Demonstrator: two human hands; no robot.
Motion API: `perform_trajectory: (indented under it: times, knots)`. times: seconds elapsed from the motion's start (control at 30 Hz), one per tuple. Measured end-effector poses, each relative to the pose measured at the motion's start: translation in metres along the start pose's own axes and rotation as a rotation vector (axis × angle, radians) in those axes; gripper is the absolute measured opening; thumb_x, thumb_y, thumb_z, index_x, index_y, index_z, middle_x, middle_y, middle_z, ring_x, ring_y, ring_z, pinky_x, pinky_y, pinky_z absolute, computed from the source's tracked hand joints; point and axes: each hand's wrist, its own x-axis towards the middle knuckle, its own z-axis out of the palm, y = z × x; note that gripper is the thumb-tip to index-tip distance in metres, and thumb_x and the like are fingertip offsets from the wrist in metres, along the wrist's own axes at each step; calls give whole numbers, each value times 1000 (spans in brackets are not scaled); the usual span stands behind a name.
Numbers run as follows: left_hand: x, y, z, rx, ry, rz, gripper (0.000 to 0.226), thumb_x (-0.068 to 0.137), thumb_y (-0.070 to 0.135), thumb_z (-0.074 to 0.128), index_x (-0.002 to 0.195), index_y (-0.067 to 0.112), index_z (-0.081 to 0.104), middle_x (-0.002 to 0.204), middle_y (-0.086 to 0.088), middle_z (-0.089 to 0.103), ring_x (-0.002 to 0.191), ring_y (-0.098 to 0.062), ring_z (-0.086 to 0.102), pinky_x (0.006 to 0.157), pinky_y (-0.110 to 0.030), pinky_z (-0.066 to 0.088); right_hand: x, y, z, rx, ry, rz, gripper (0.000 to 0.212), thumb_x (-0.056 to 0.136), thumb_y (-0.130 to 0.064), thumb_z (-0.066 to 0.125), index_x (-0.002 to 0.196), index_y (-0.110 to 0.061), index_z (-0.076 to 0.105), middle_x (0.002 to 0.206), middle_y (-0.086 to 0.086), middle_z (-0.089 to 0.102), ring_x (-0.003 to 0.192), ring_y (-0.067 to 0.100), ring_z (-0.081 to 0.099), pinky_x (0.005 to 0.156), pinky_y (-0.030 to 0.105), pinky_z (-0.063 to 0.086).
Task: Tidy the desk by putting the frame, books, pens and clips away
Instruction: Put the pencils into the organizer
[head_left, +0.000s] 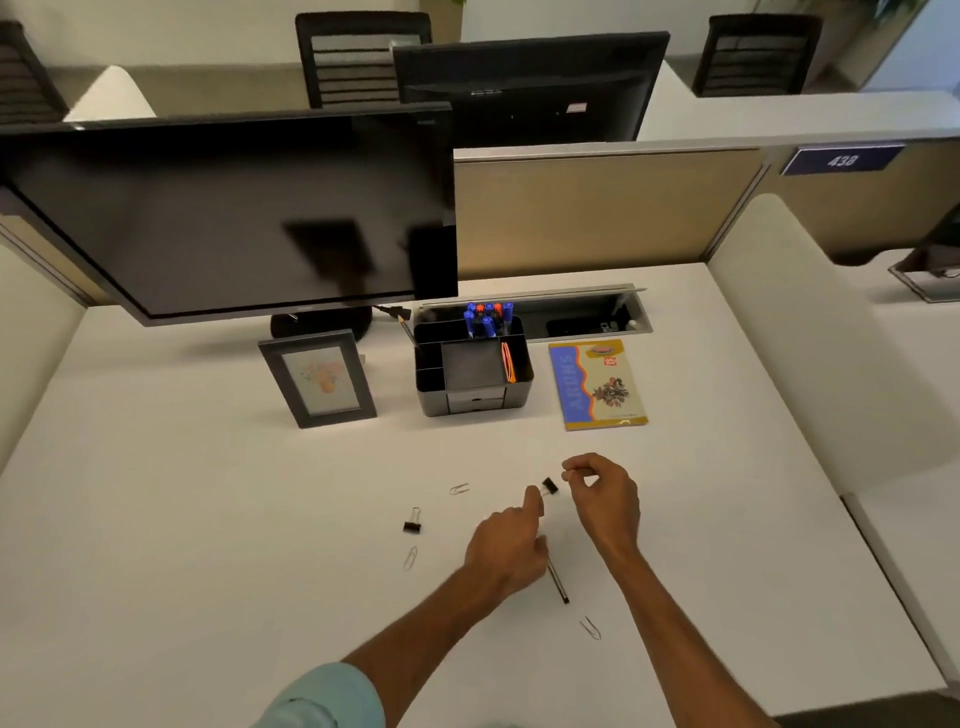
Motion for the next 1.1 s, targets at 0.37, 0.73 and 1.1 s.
perform_trajectory:
  times: [0.37, 0.73, 1.1]
  knots:
    - [-1, 46, 41, 160, 21, -168, 78, 104, 30, 58, 164, 17, 10, 124, -11, 67, 104, -27, 70, 84, -39, 63, -10, 41, -42, -148, -121, 12, 15, 93, -21, 70, 89, -34, 75, 89, -18, 77, 86, 1, 69, 63, 17, 44]
    - [-16, 62, 41, -66, 88, -306, 74, 96, 17, 62, 154, 22, 18, 112, -6, 68, 91, -24, 71, 75, -38, 64, 1, 49, -47, -167, -298, -14, 10, 97, -21, 70, 97, -27, 78, 96, -10, 79, 92, 11, 73, 85, 34, 62]
    - [-18, 38, 2, -214, 349, -197, 83, 97, 19, 59, 155, 38, 2, 78, 4, 65, 56, -18, 63, 55, -41, 62, 6, -20, -18, 128, -452, -158, 9, 96, -18, 73, 104, -20, 75, 87, -1, 78, 74, 15, 73, 60, 20, 57]
